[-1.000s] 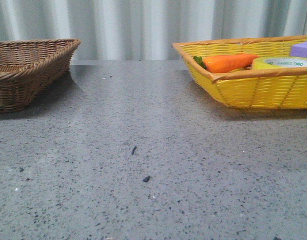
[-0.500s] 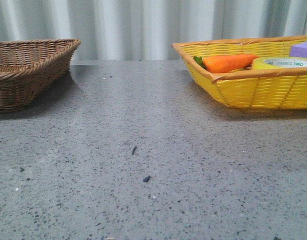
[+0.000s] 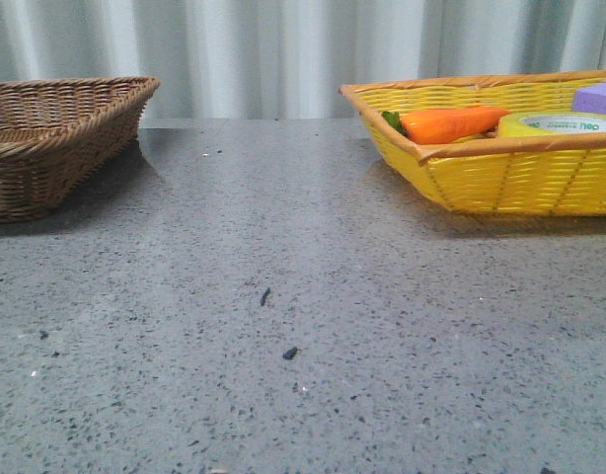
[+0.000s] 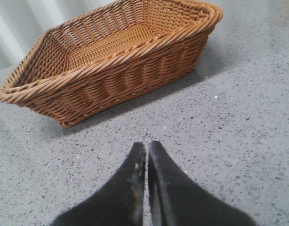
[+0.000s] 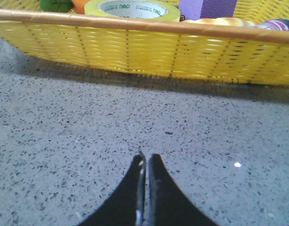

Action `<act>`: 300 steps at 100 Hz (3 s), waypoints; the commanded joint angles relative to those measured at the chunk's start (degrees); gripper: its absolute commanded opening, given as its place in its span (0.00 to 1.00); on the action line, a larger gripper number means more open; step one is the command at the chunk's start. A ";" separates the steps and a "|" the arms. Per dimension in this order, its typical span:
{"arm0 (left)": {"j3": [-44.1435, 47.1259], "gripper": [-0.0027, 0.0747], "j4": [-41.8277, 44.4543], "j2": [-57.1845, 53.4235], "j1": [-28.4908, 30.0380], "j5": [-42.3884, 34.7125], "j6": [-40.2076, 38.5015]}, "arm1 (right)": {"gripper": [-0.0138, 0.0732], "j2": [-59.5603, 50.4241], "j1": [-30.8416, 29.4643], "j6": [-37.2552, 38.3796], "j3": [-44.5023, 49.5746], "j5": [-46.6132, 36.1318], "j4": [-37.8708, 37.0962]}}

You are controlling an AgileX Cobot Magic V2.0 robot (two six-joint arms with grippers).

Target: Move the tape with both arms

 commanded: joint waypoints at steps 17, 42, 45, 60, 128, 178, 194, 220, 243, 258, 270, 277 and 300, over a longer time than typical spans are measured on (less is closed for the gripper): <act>0.50 0.01 -1.40 -1.65 2.14 -3.05 -0.65 | 0.09 -1.09 -0.30 0.12 1.29 -0.56 -0.44; 0.50 0.01 -1.40 -1.65 5.55 -3.99 -0.65 | 0.09 -1.09 -0.30 0.12 1.29 -0.56 -0.44; 0.50 0.01 -1.40 -1.65 6.02 -3.99 -0.65 | 0.09 -1.09 -0.30 0.12 1.29 -0.56 -0.44; 0.50 0.01 -1.40 -1.65 7.46 -3.99 -0.65 | 0.09 -1.09 -0.30 0.12 1.29 -0.56 -0.44; 0.50 0.01 -1.40 -1.65 7.55 -3.99 -0.65 | 0.09 -1.09 -0.30 0.12 1.29 -0.56 -0.44; 0.50 0.01 -1.40 -1.65 7.55 -3.99 -0.65 | 0.09 -1.09 -0.30 0.12 1.29 -5.87 -9.82; 0.50 0.01 -1.40 -1.65 7.55 -3.99 -0.65 | 0.09 -1.09 -0.30 0.12 1.29 -10.69 -9.83; 0.50 0.01 -3.99 -1.65 7.55 -3.99 -0.65 | 0.09 -1.09 -0.30 0.12 1.29 -15.54 -9.55; 0.50 0.01 -28.72 -1.65 7.55 -8.47 -0.65 | 0.09 -1.09 -0.30 0.12 1.29 -15.64 -0.87; 0.50 0.01 -33.56 -1.65 7.55 -10.17 -0.65 | 0.09 -1.09 -0.30 0.12 1.29 -16.01 0.31; 0.50 0.01 -40.18 -1.65 7.55 -11.17 -0.65 | 0.09 -1.09 -0.30 0.12 1.29 -15.99 0.45; 0.50 0.01 -40.18 -1.65 7.55 -11.17 -0.65 | 0.09 -1.09 -0.30 0.12 1.29 -15.99 0.54; 0.50 0.01 -39.32 -1.65 7.55 -11.17 -0.65 | 0.09 -1.09 -0.30 0.12 1.29 -15.99 0.54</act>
